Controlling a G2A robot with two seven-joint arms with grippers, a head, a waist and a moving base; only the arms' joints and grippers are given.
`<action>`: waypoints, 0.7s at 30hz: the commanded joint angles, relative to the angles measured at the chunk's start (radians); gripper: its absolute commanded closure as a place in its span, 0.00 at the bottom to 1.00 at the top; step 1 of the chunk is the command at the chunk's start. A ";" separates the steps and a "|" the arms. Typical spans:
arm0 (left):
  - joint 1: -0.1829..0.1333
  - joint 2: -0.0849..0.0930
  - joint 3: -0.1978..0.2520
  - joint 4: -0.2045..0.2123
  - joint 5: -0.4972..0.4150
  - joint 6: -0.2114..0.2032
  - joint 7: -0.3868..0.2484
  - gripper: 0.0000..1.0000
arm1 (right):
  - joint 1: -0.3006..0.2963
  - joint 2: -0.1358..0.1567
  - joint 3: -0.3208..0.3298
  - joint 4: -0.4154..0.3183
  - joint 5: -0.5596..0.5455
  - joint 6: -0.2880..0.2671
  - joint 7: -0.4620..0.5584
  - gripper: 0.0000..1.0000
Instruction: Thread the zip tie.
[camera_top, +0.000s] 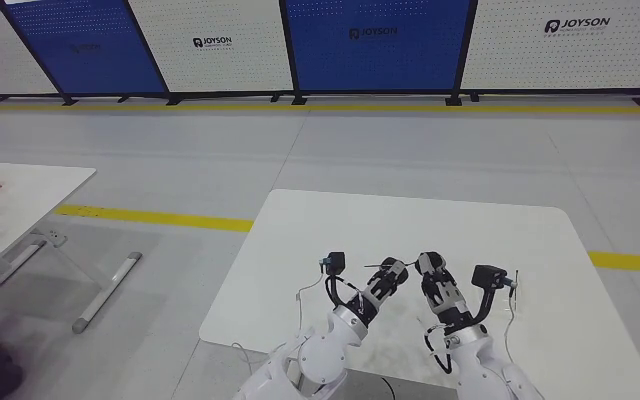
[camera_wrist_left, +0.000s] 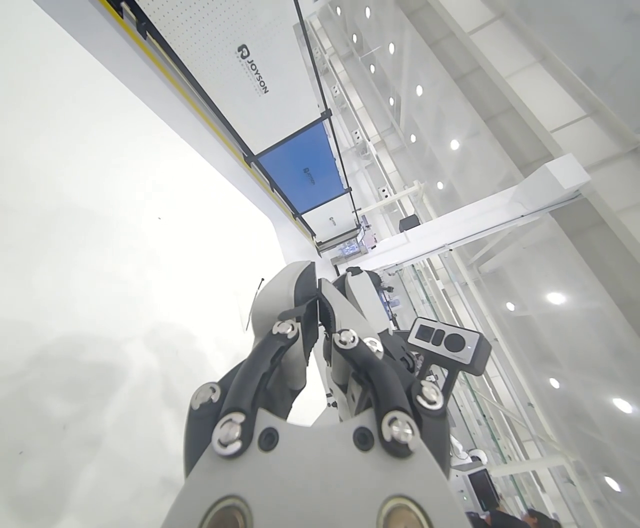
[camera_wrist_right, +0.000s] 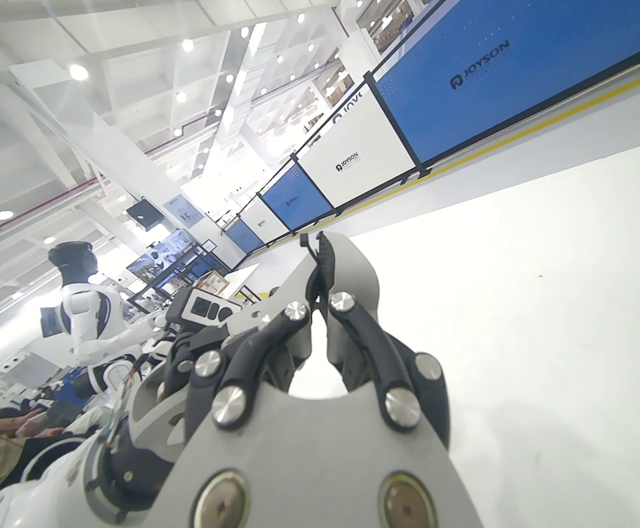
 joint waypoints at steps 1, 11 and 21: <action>-0.001 -0.001 0.000 0.001 -0.001 0.003 0.004 0.00 | -0.001 0.000 0.003 0.001 0.000 0.002 -0.001 1.00; 0.000 -0.003 -0.009 0.008 -0.013 -0.009 0.014 0.38 | 0.003 -0.001 0.019 0.015 0.003 0.015 0.001 1.00; -0.005 -0.005 -0.015 0.009 -0.016 -0.008 0.017 0.76 | 0.008 -0.003 0.024 0.021 0.005 0.014 0.002 1.00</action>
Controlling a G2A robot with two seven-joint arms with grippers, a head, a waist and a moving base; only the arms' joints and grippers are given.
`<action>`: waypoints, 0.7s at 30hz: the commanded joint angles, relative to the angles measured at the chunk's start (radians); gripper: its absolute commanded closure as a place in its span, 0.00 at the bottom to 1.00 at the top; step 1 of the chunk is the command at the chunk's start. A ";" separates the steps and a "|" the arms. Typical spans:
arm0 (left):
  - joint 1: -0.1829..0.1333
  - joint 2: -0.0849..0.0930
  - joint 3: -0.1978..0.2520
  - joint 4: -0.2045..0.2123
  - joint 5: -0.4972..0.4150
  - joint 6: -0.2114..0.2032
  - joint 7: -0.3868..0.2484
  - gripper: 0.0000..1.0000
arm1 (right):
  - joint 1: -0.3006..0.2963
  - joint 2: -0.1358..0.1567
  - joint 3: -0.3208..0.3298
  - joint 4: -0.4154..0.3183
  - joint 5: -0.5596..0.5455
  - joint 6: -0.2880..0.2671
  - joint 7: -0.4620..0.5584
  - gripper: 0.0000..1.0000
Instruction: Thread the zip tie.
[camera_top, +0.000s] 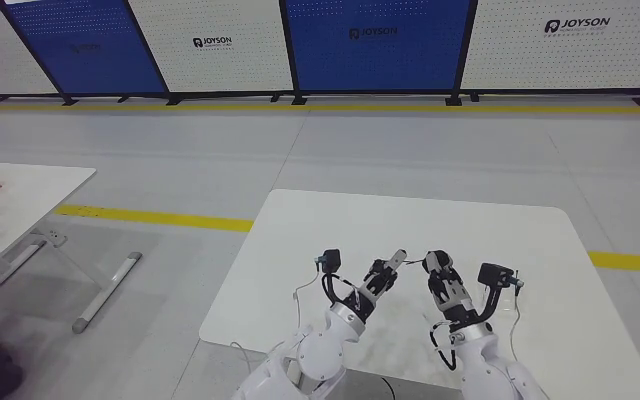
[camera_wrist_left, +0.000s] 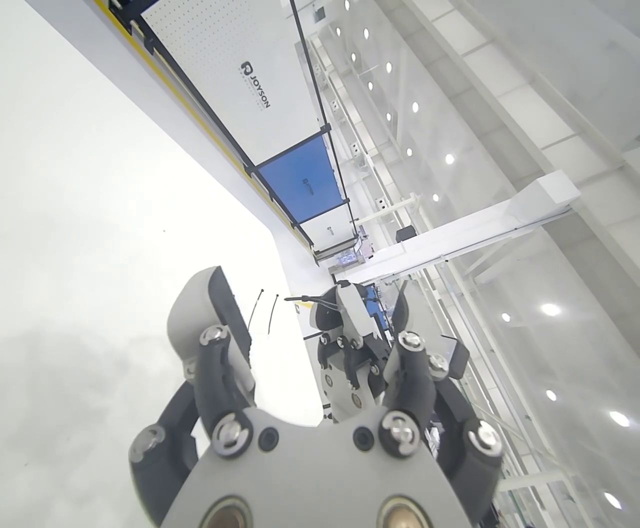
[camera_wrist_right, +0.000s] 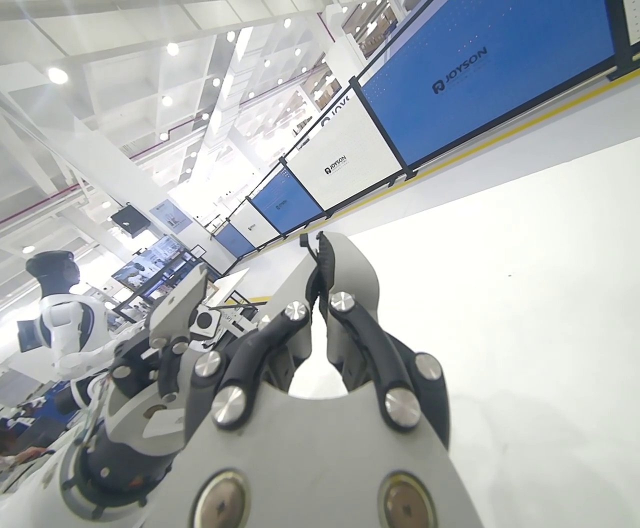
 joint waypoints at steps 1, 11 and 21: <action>-0.003 -0.001 0.001 0.003 0.001 0.002 0.000 0.90 | 0.001 -0.001 0.000 0.000 0.001 0.000 -0.001 1.00; -0.012 -0.003 0.005 0.007 0.007 0.000 -0.013 1.00 | 0.005 -0.004 0.001 0.003 0.007 0.006 -0.001 1.00; -0.009 -0.005 -0.003 0.001 -0.003 0.003 -0.005 1.00 | 0.008 -0.006 0.000 -0.003 0.015 0.008 0.017 0.00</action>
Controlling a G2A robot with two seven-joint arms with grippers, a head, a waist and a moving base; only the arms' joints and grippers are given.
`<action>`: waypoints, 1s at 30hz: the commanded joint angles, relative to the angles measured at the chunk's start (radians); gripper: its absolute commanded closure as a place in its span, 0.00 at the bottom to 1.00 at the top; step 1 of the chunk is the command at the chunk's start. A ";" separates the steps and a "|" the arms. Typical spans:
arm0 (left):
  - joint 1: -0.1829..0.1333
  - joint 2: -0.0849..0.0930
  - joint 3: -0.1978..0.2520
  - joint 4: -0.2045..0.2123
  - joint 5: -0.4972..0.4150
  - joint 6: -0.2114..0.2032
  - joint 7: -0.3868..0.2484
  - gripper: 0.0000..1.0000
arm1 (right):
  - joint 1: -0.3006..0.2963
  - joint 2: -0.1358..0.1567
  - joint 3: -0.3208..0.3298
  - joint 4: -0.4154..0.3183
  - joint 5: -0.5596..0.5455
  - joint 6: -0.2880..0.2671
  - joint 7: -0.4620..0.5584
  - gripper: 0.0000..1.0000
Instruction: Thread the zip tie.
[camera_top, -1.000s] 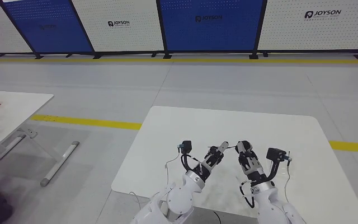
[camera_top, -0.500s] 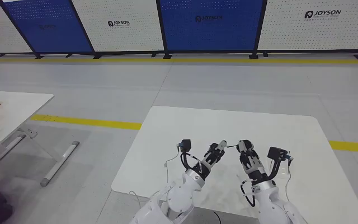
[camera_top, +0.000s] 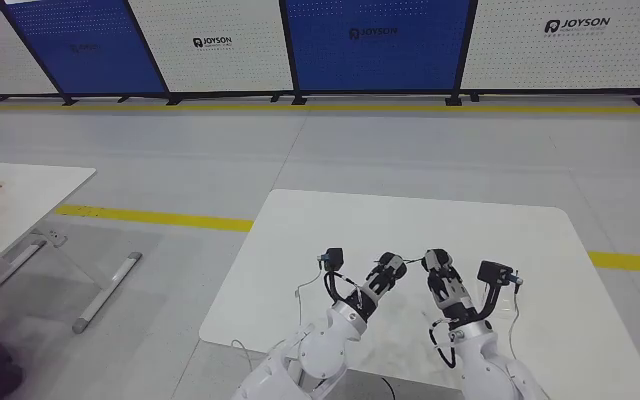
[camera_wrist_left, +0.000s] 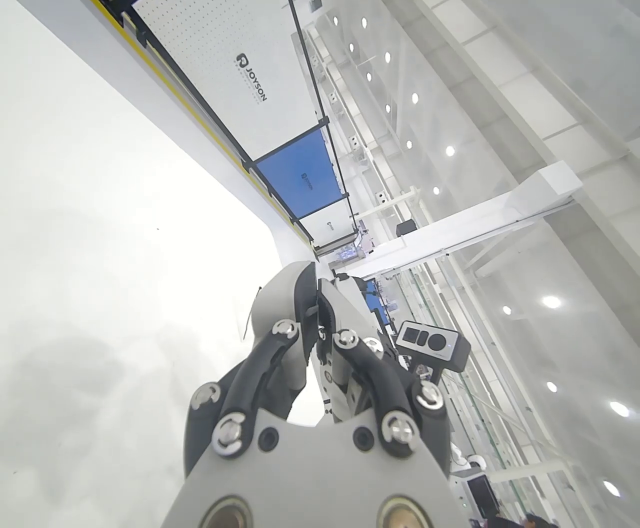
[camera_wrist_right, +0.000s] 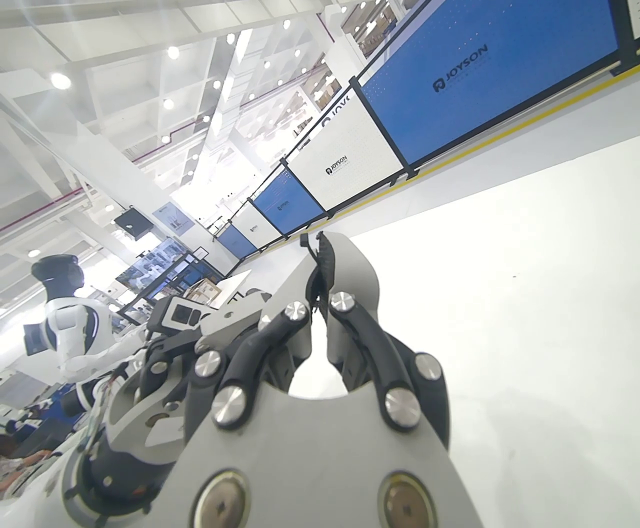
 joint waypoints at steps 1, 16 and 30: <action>0.001 -0.001 -0.004 -0.001 -0.010 0.003 0.015 1.00 | -0.002 0.000 0.002 -0.004 0.001 0.000 0.004 0.00; 0.012 -0.006 -0.026 -0.027 -0.098 -0.005 0.027 1.00 | -0.041 0.013 0.070 -0.033 -0.070 0.028 0.047 0.00; 0.017 -0.009 -0.026 -0.031 -0.105 -0.009 0.038 1.00 | -0.005 0.029 0.074 0.020 -0.278 -0.096 0.080 0.00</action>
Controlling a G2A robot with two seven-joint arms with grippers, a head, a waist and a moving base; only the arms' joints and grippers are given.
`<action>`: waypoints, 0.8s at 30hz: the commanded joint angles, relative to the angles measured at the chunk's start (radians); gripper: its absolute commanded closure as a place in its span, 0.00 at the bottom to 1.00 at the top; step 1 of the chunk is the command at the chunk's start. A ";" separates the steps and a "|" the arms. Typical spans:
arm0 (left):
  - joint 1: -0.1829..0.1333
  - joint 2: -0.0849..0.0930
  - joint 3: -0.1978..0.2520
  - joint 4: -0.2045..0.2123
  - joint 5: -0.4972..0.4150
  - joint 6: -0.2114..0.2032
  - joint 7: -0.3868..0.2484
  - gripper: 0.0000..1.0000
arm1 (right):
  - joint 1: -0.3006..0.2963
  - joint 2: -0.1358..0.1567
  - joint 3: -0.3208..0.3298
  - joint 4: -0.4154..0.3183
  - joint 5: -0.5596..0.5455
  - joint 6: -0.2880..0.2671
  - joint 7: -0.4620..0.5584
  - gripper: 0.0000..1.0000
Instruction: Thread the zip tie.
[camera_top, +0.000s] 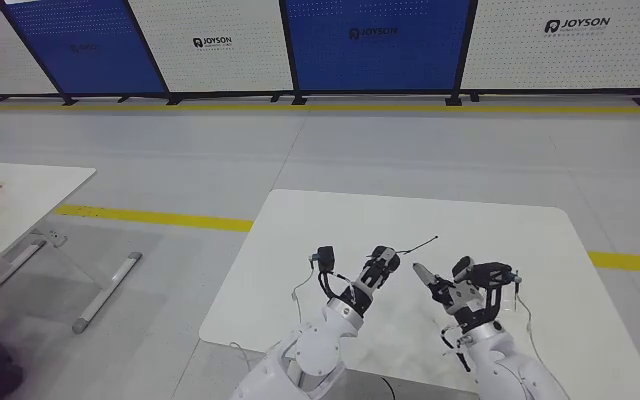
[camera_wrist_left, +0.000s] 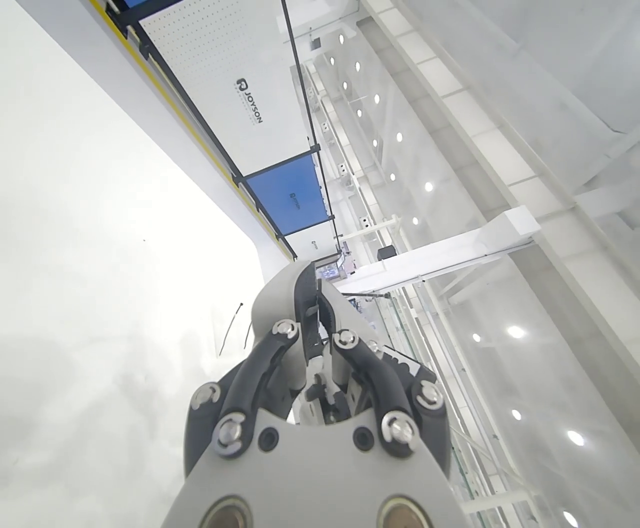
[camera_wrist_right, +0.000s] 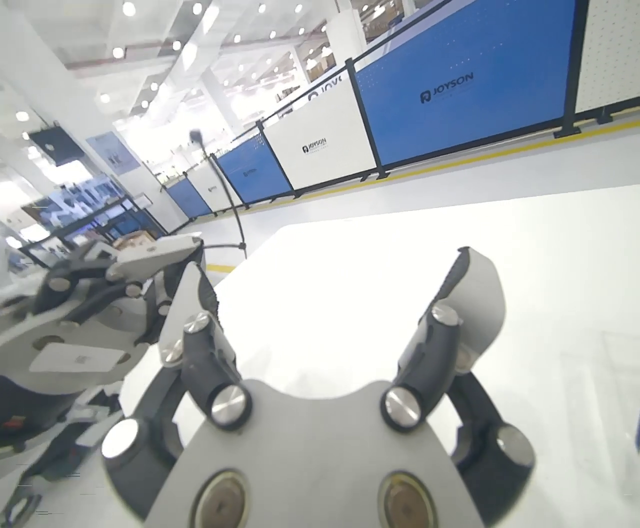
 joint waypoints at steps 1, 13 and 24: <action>0.003 0.000 -0.002 -0.005 -0.012 -0.001 -0.005 1.00 | 0.000 0.000 0.000 0.000 0.007 0.001 -0.001 0.00; 0.004 -0.001 0.007 -0.002 0.014 -0.005 -0.005 1.00 | 0.029 -0.010 -0.034 0.026 0.076 0.051 0.027 0.00; -0.014 -0.007 0.037 0.019 0.089 0.027 0.027 1.00 | 0.046 -0.013 -0.072 0.038 0.023 0.052 0.029 0.55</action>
